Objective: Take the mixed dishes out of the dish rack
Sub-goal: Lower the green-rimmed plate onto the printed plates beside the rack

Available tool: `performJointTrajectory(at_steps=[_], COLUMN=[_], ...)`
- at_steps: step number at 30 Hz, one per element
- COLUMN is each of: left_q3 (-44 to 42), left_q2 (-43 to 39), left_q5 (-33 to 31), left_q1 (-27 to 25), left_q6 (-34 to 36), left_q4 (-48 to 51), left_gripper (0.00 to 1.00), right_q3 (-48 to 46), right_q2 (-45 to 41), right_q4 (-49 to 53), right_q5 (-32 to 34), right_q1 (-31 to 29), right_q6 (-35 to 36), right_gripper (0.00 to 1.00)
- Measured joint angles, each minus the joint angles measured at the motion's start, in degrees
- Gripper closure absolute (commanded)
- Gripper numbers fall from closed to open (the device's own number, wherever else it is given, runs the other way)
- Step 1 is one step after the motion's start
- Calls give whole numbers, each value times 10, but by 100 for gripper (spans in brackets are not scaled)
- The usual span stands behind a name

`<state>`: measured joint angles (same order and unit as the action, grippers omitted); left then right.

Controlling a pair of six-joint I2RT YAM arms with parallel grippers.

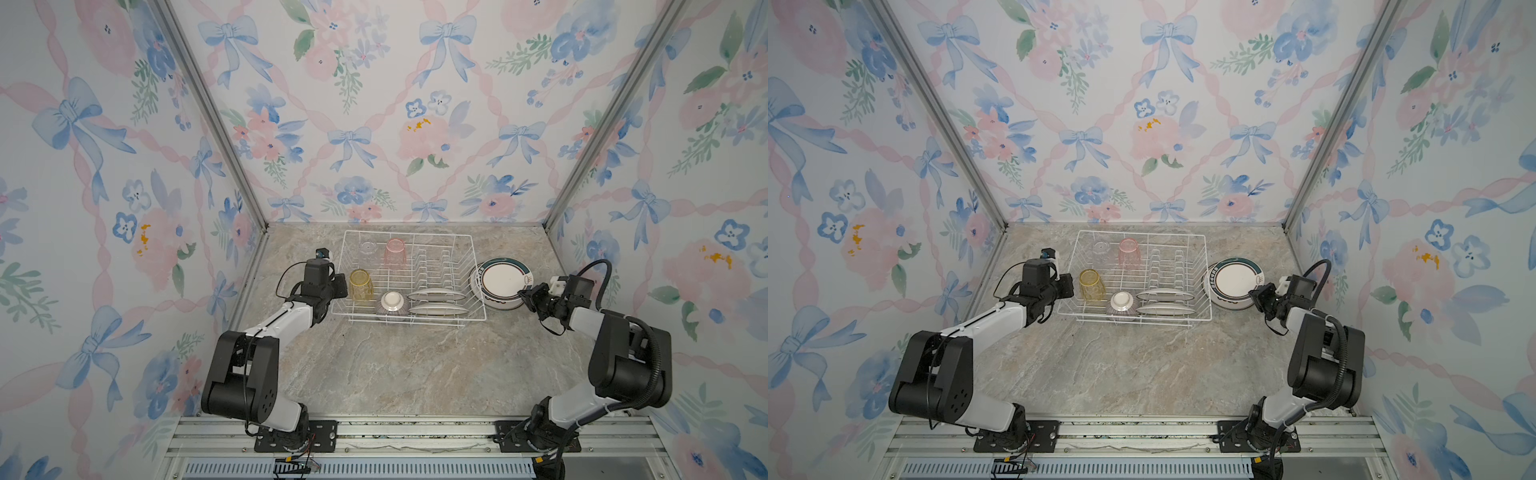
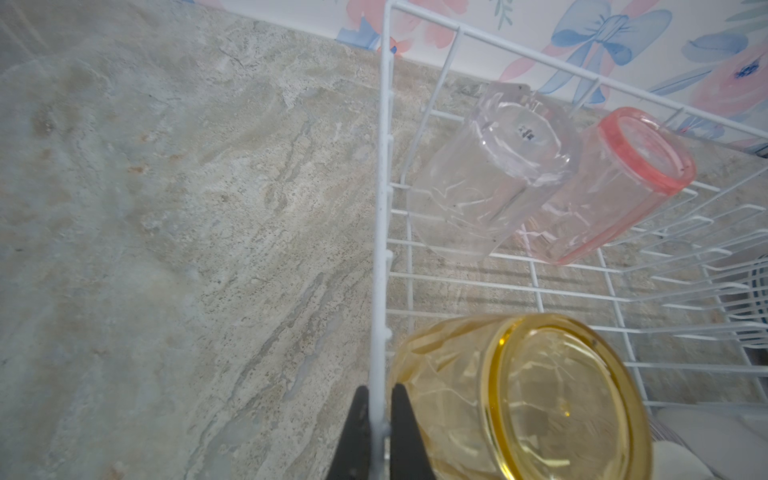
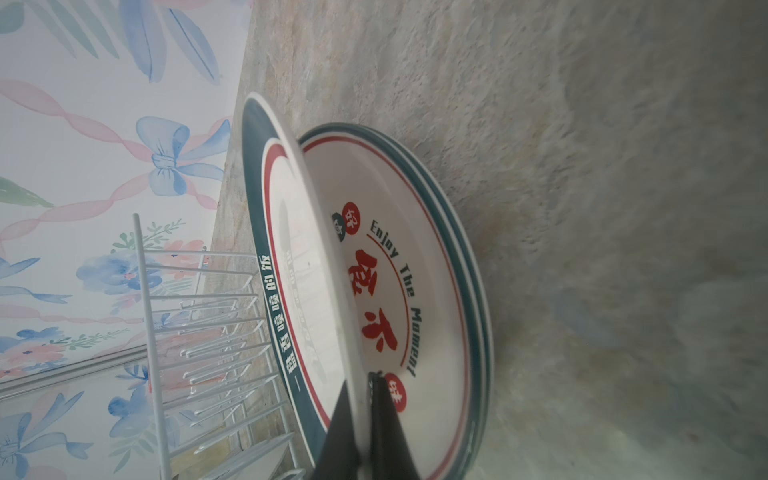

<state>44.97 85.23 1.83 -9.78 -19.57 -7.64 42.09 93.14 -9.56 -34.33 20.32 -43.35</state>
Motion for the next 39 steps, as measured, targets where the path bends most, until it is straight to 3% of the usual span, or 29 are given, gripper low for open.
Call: performJointTrajectory(at_steps=[20,22,30,39], left_q3=[0,0,0,0], left_q2=[0,0,1,1], left_q5=[0,0,0,0], left_q1=[0,0,0,0], left_q6=[0,0,0,0], left_q4=[0,0,0,-1], left_gripper=[100,100,100,100], right_q3=[7,11,14,23], right_q2=[38,37,37,28], right_q4=[-22,-10,24,64], right_q5=[-24,-26,-30,-32], right_q1=[-9,-9,-10,-13], right_q6=[-10,-4,15,41], right_gripper=[100,89,86,71])
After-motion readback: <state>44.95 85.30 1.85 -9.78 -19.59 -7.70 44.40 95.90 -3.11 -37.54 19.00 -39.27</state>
